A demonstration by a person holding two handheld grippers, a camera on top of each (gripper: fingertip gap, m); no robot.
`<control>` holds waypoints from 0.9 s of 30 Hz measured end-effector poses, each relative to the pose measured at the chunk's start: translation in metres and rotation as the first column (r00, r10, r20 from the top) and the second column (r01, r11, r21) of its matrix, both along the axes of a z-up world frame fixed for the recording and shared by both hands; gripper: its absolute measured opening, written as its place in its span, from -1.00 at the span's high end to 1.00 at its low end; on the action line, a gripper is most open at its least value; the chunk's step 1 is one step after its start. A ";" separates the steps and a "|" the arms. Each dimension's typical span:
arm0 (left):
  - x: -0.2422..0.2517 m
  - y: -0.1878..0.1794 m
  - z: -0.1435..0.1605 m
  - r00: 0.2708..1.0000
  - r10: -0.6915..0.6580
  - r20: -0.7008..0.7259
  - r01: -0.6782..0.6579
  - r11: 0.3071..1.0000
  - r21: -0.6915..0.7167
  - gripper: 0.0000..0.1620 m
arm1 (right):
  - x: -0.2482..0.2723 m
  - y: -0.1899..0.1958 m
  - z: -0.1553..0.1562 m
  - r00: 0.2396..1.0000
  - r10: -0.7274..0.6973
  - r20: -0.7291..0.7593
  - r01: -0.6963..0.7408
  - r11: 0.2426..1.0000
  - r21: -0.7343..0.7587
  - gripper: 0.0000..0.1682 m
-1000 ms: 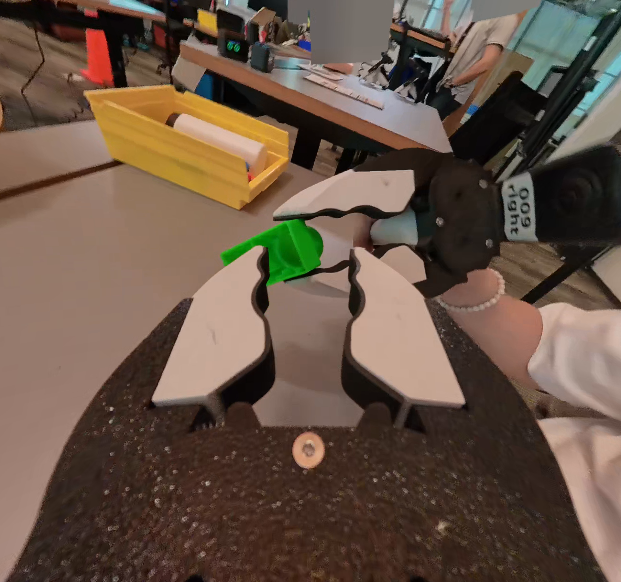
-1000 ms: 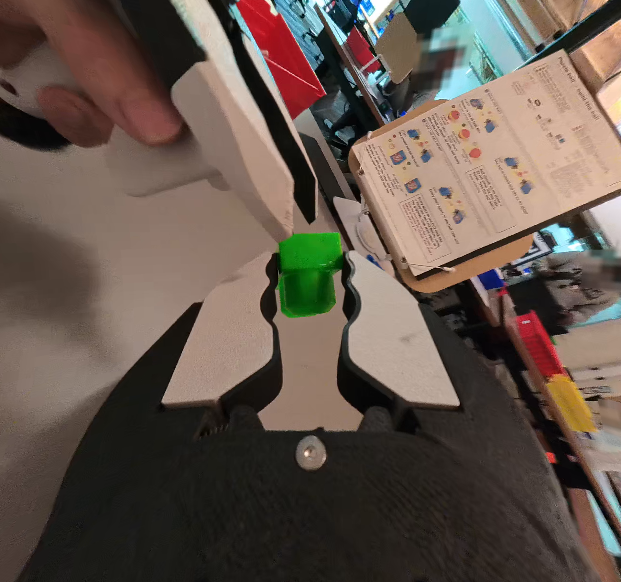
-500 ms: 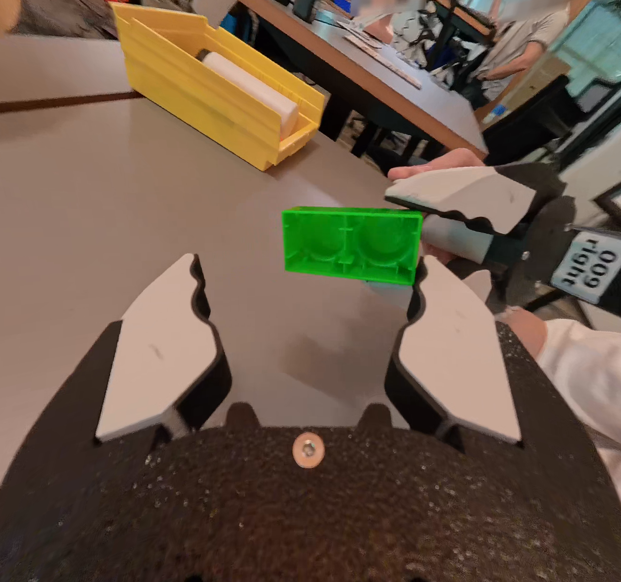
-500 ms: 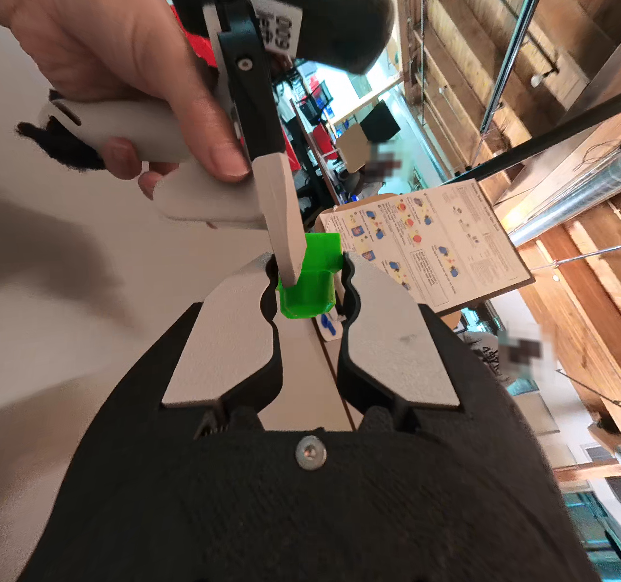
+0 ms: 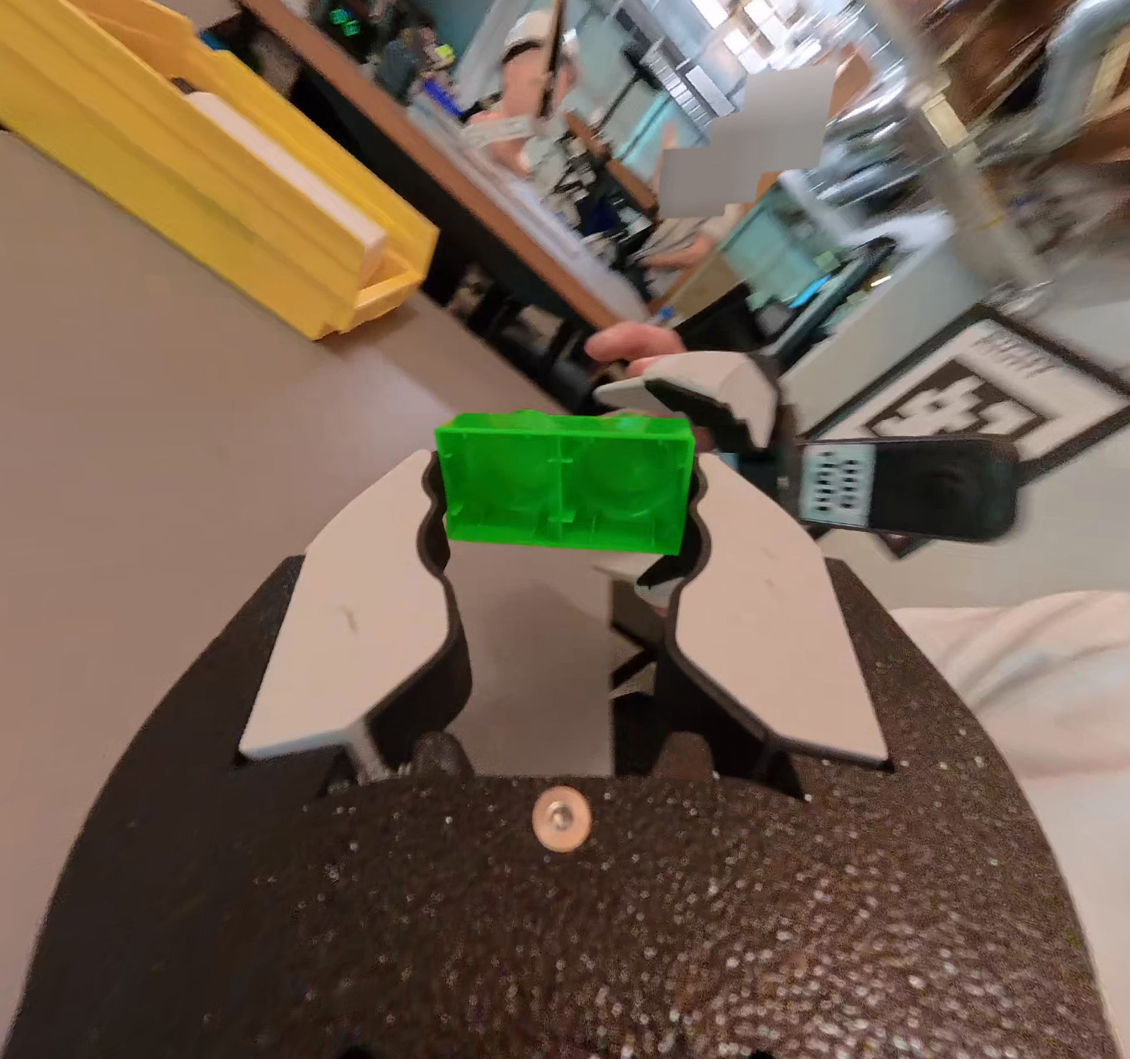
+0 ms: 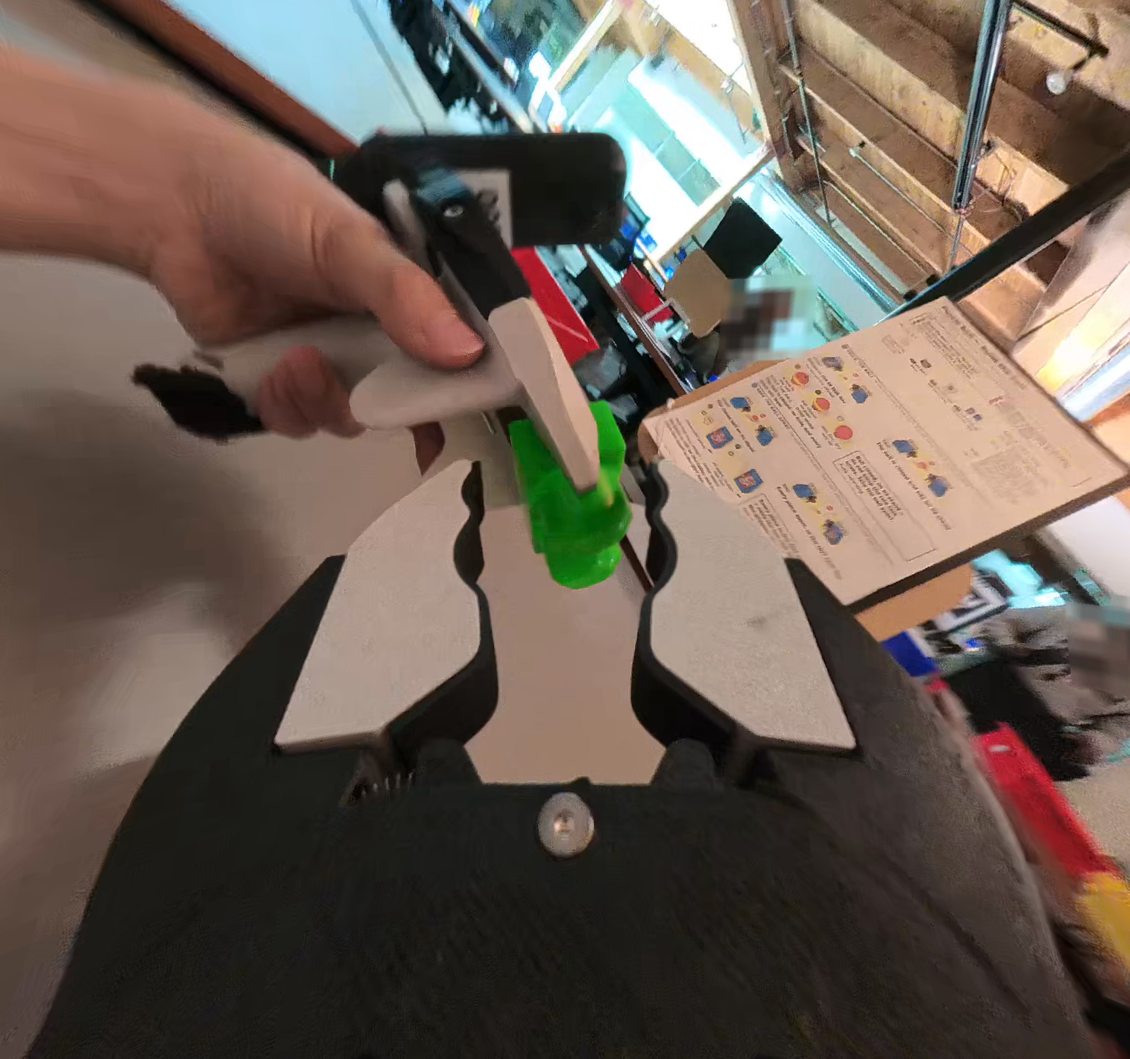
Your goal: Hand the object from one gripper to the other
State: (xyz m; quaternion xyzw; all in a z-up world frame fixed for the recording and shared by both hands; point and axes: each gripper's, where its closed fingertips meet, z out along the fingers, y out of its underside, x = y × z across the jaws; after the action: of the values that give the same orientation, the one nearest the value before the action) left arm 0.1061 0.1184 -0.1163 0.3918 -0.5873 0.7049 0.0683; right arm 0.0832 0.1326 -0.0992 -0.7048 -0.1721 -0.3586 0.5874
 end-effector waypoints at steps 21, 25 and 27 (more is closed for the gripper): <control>-0.014 -0.002 0.025 0.980 -0.189 0.056 0.197 0.933 -0.302 0.06 | 0.007 -0.022 0.009 0.960 0.118 -0.255 -0.108 0.993 0.053 0.67; -0.003 0.019 0.009 0.917 0.030 0.397 -0.139 0.958 0.249 0.16 | 0.026 -0.030 -0.010 0.967 -0.044 -0.251 0.014 0.993 -0.120 0.67; -0.012 0.015 0.008 0.832 -0.056 0.552 -0.240 0.861 0.449 0.23 | 0.026 -0.028 -0.016 0.966 -0.056 -0.254 0.016 0.988 -0.156 0.67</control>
State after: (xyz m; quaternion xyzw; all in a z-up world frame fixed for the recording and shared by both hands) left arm 0.0942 0.1334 -0.1088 0.2066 -0.7236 0.6127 -0.2413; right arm 0.1089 0.1044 -0.1151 -0.7914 -0.1083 -0.2604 0.5424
